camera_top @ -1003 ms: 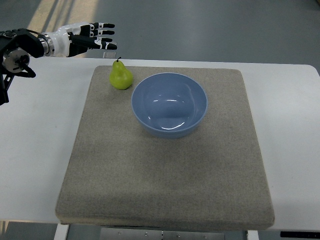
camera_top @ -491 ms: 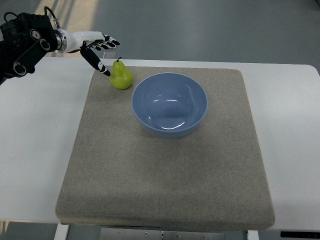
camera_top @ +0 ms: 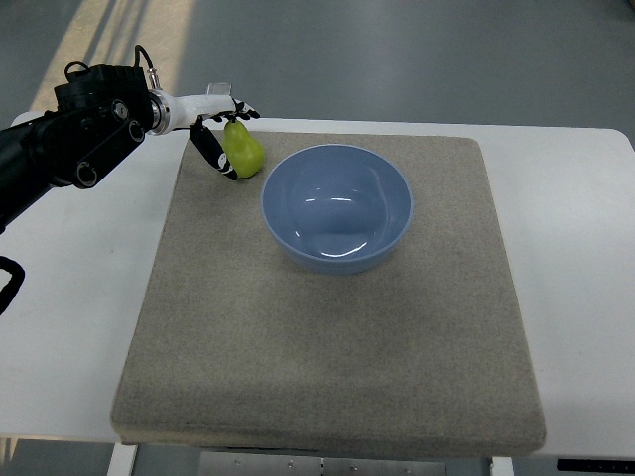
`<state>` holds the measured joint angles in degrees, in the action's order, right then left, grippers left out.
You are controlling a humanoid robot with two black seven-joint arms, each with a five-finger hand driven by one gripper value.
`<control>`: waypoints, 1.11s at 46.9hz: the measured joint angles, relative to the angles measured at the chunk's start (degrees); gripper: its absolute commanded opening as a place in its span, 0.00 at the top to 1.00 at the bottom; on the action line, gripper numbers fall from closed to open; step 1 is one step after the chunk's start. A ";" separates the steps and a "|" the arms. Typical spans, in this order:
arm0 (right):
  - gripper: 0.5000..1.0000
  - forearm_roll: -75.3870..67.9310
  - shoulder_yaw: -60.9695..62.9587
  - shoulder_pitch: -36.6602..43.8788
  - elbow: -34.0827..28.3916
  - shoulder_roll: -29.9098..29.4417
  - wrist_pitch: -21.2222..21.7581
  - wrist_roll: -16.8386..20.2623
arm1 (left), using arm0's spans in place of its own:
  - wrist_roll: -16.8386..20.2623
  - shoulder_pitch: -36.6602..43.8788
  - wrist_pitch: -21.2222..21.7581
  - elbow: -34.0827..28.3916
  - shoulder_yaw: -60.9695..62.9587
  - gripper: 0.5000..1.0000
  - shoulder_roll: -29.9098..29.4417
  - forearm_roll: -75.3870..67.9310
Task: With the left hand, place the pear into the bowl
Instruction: 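Close the left hand's fingers around the green pear, then lift the pear with the left hand and carry it over the bowl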
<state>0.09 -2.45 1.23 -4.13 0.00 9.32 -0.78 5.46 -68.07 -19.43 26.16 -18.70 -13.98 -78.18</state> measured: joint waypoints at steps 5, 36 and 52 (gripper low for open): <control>0.15 0.00 0.00 0.00 0.00 0.00 0.01 0.00 | -0.01 0.92 2.40 -0.63 0.06 0.02 0.67 -1.23; 0.15 0.00 -0.01 0.00 0.00 0.00 0.01 0.00 | 0.05 3.02 4.92 -0.51 -0.09 0.47 2.26 -1.44; 0.15 0.00 -0.01 0.00 0.00 0.00 0.01 -0.01 | 0.06 2.77 4.93 0.60 -0.68 1.00 1.52 -0.63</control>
<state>0.09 -2.45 1.23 -4.13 0.00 9.32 -0.79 5.52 -65.30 -14.50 26.76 -19.38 -12.46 -78.82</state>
